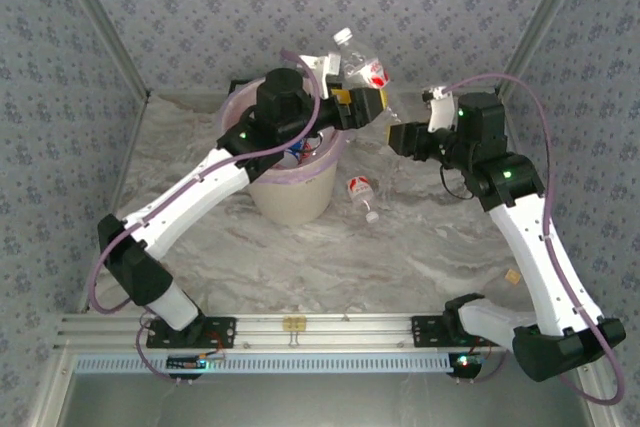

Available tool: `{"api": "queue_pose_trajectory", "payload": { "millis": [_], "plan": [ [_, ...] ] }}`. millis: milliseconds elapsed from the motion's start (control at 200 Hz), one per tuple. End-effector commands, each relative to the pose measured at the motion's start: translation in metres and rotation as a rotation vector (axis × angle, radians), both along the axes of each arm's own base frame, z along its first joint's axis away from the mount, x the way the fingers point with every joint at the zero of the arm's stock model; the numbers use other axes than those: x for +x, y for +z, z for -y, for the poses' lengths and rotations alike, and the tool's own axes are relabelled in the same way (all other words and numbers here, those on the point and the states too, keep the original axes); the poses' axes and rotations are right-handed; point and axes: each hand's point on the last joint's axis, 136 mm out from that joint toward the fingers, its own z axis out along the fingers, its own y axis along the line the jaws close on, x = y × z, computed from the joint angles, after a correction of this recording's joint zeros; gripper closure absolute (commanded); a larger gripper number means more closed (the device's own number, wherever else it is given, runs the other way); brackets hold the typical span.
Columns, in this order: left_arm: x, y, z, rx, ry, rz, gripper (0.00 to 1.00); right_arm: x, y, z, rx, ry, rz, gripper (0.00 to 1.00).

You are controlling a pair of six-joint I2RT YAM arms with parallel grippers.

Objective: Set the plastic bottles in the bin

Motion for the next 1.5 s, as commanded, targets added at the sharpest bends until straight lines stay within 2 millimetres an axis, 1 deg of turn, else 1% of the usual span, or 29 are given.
{"api": "queue_pose_trajectory", "payload": {
  "millis": [0, 70, 160, 220, 255, 280, 375, 470, 540, 605, 655, 685, 775, 805, 860, 900, 910, 925, 1035, 1095, 1115, 1125, 1165, 1204, 1209, 1224, 1284, 1359, 1494],
  "plan": [
    [0.008, 0.028, 0.001, -0.066, 0.027, 0.062, 0.00, -0.010, 0.019, -0.014, 0.052, 0.048, 0.027, 0.62],
    [0.010, 0.027, 0.004, -0.073, 0.026, 0.051, 0.01, -0.011, 0.018, -0.017, 0.045, 0.053, 0.027, 0.62],
    [0.010, 0.025, 0.005, -0.069, 0.025, 0.038, 0.07, -0.011, 0.017, -0.017, 0.038, 0.046, 0.028, 0.62],
    [0.010, 0.024, 0.005, -0.066, 0.024, 0.031, 0.12, -0.010, 0.015, -0.017, 0.033, 0.040, 0.026, 0.62],
    [0.011, 0.022, 0.005, -0.062, 0.025, 0.022, 0.17, -0.009, 0.015, -0.016, 0.030, 0.036, 0.027, 0.62],
    [0.011, 0.021, 0.005, -0.058, 0.025, 0.016, 0.20, -0.007, 0.020, -0.016, 0.038, 0.034, 0.053, 0.62],
    [0.013, 0.012, 0.006, -0.015, 0.034, -0.010, 0.33, -0.002, 0.021, -0.016, 0.031, 0.026, 0.063, 0.61],
    [0.015, 0.009, 0.006, 0.018, 0.039, -0.021, 0.40, 0.000, 0.022, -0.016, 0.026, 0.026, 0.066, 0.59],
    [0.014, 0.011, 0.005, 0.025, 0.039, -0.016, 0.44, 0.002, 0.022, -0.017, 0.019, 0.028, 0.069, 0.53],
    [0.014, 0.014, 0.003, 0.038, 0.040, -0.008, 0.44, 0.003, 0.022, -0.016, 0.007, 0.028, 0.074, 0.41],
    [0.014, 0.016, -0.002, 0.048, 0.049, 0.000, 0.44, 0.003, 0.025, -0.014, -0.003, 0.023, 0.082, 0.31],
    [0.014, 0.019, -0.005, 0.053, 0.053, 0.007, 0.45, 0.004, 0.024, -0.013, -0.011, 0.020, 0.084, 0.27],
    [0.014, 0.026, -0.021, 0.096, 0.074, 0.037, 0.46, 0.004, 0.026, -0.008, -0.033, 0.013, 0.101, 0.19],
    [0.015, 0.027, -0.029, 0.121, 0.082, 0.044, 0.46, 0.002, 0.020, -0.005, -0.052, 0.008, 0.080, 0.17],
    [0.015, 0.030, -0.042, 0.170, 0.093, 0.059, 0.47, 0.002, 0.016, 0.000, -0.071, -0.004, 0.075, 0.16],
    [0.015, 0.023, -0.052, 0.217, 0.100, 0.053, 0.48, 0.001, 0.013, 0.003, -0.082, -0.010, 0.066, 0.16],
    [0.014, 0.031, -0.055, 0.215, 0.102, 0.066, 0.48, 0.001, 0.012, 0.004, -0.084, -0.013, 0.064, 0.16],
    [0.013, 0.033, -0.060, 0.223, 0.106, 0.072, 0.48, 0.000, 0.011, 0.005, -0.087, -0.014, 0.062, 0.16],
    [0.012, 0.025, -0.087, 0.309, 0.120, 0.061, 0.52, -0.002, 0.002, 0.015, -0.100, -0.038, 0.049, 0.15],
    [0.015, 0.018, -0.106, 0.355, 0.146, 0.049, 0.55, -0.002, -0.002, 0.019, -0.103, -0.049, 0.042, 0.15],
    [0.016, 0.019, -0.113, 0.359, 0.158, 0.056, 0.56, -0.002, -0.003, 0.020, -0.103, -0.053, 0.040, 0.15],
    [0.015, 0.015, -0.117, 0.374, 0.160, 0.041, 0.57, -0.002, -0.002, 0.021, -0.103, -0.055, 0.041, 0.15],
    [0.017, 0.011, -0.131, 0.393, 0.184, 0.029, 0.58, -0.001, -0.004, 0.023, -0.109, -0.059, 0.039, 0.15],
    [0.018, 0.015, -0.145, 0.396, 0.211, 0.032, 0.60, -0.001, -0.006, 0.024, -0.115, -0.060, 0.035, 0.16],
    [0.019, 0.010, -0.146, 0.404, 0.213, 0.023, 0.60, -0.001, -0.007, 0.024, -0.116, -0.058, 0.035, 0.16],
    [0.019, 0.005, -0.150, 0.415, 0.219, 0.014, 0.60, -0.001, -0.007, 0.025, -0.117, -0.059, 0.035, 0.16],
    [0.023, -0.001, -0.167, 0.439, 0.260, 0.005, 0.62, 0.001, -0.010, 0.026, -0.122, -0.061, 0.032, 0.16],
    [0.032, -0.016, -0.183, 0.504, 0.328, -0.020, 0.64, 0.004, -0.014, 0.026, -0.124, -0.061, 0.024, 0.16],
    [0.043, -0.044, -0.182, 0.594, 0.321, -0.066, 0.66, 0.010, -0.019, 0.023, -0.105, -0.063, 0.011, 0.16]
  ]
}}
